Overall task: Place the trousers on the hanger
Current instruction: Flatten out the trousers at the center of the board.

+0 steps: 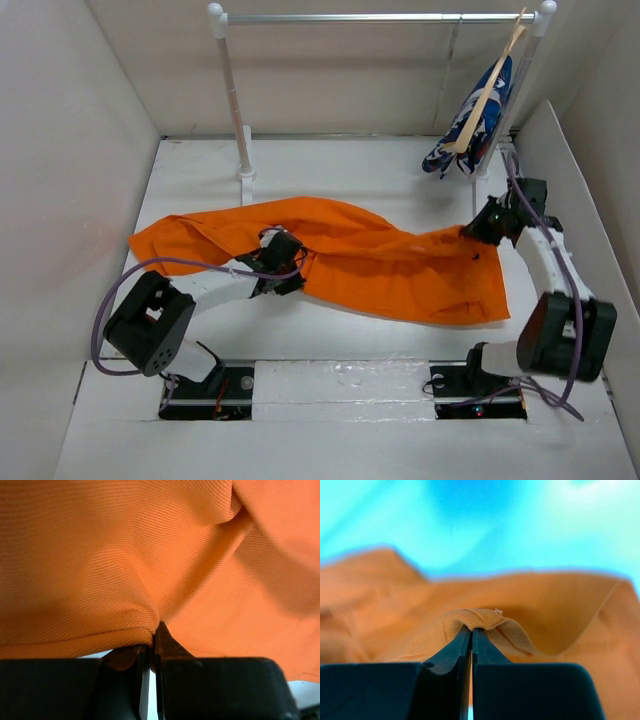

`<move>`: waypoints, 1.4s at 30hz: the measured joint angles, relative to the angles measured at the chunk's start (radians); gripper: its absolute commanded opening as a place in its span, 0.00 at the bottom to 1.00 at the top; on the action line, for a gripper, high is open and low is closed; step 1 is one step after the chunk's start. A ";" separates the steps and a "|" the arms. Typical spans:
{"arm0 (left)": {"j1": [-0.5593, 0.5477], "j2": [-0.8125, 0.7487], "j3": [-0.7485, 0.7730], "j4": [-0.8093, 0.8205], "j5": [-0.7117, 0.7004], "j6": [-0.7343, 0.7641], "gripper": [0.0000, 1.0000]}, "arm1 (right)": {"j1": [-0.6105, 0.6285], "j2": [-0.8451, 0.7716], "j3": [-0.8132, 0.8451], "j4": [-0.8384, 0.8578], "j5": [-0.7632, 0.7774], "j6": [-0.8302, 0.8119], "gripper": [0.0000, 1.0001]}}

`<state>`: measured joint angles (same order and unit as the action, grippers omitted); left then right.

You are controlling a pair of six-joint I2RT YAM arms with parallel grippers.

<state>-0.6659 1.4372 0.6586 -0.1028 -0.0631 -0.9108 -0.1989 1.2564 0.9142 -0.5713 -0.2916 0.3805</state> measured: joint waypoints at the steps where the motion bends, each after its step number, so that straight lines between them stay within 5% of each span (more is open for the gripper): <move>1: 0.000 0.001 0.001 0.000 0.000 0.001 0.00 | -0.018 0.064 0.042 0.040 0.007 0.012 0.03; 6: -0.009 -0.006 0.000 -0.010 0.001 0.004 0.00 | -0.080 0.309 0.150 0.243 0.020 0.084 0.26; 8: -0.023 -0.018 -0.002 -0.040 -0.001 0.003 0.00 | -0.101 0.340 0.151 0.285 0.026 0.098 0.05; 14: -0.109 -0.077 -0.008 -0.085 0.005 -0.018 0.00 | -0.177 0.362 0.219 0.353 0.026 0.101 0.00; 17: -0.179 -0.080 -0.006 -0.112 0.010 -0.044 0.00 | -0.195 0.390 0.317 0.332 0.019 0.045 0.28; 20: -0.212 -0.079 -0.006 -0.132 0.045 -0.079 0.00 | -0.174 0.373 0.332 0.323 -0.033 -0.045 0.35; 24: -0.215 -0.080 -0.005 -0.114 0.116 -0.109 0.00 | -0.004 0.149 0.025 0.337 -0.097 -0.099 0.37; 26: -0.221 -0.071 0.013 -0.121 0.167 -0.094 0.09 | 0.153 0.027 -0.117 0.301 -0.122 -0.106 0.36; 29: -0.240 -0.023 0.120 -0.182 0.238 -0.038 0.60 | 0.467 -0.120 -0.269 0.235 -0.131 -0.116 0.38; 34: -0.271 -0.058 0.314 -0.320 0.148 -0.008 0.67 | 0.670 -0.147 -0.322 0.238 -0.080 -0.110 0.56; 38: -0.034 -0.294 0.284 -0.361 0.019 -0.015 0.70 | 0.825 -0.032 -0.290 0.234 -0.003 -0.138 0.71; 42: 0.496 -0.489 0.170 -0.332 -0.018 0.023 0.71 | 0.966 0.140 -0.166 0.212 0.062 -0.192 0.82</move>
<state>-0.1703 0.9485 0.8284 -0.4347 -0.0807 -0.8879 0.7666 1.3968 0.7479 -0.3595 -0.2298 0.1886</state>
